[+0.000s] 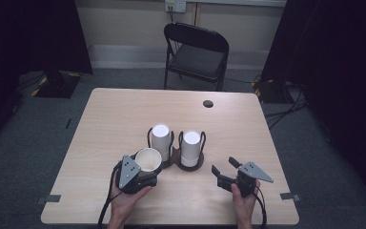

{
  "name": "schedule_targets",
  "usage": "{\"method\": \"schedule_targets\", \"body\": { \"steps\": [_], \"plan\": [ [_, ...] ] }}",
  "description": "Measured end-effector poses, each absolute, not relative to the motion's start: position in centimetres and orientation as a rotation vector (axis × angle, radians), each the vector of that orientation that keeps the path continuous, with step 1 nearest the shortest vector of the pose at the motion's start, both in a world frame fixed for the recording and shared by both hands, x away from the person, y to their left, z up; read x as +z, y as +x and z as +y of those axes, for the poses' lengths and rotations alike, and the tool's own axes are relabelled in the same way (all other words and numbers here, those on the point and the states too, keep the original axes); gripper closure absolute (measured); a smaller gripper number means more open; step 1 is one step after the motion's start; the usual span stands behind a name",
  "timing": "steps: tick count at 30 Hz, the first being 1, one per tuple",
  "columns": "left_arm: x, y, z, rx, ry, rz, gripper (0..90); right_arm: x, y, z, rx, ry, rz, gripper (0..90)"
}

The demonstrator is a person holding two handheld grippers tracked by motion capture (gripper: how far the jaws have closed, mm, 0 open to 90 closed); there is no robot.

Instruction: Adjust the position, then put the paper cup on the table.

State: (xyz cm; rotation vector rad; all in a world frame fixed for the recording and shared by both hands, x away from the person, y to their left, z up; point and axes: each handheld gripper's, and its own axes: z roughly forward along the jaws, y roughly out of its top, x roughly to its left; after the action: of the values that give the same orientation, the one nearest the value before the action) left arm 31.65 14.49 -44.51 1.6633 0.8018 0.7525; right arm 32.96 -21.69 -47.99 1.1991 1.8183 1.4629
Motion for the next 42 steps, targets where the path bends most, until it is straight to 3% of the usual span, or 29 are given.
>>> {"method": "schedule_targets", "body": {
  "steps": [42],
  "plan": [
    [-43.8, 38.6, 18.8, 0.81, 1.577, 0.983, 23.7, -49.4, 33.3, -22.2, 1.396, 1.28, 1.739, 19.7]
  ]
}}
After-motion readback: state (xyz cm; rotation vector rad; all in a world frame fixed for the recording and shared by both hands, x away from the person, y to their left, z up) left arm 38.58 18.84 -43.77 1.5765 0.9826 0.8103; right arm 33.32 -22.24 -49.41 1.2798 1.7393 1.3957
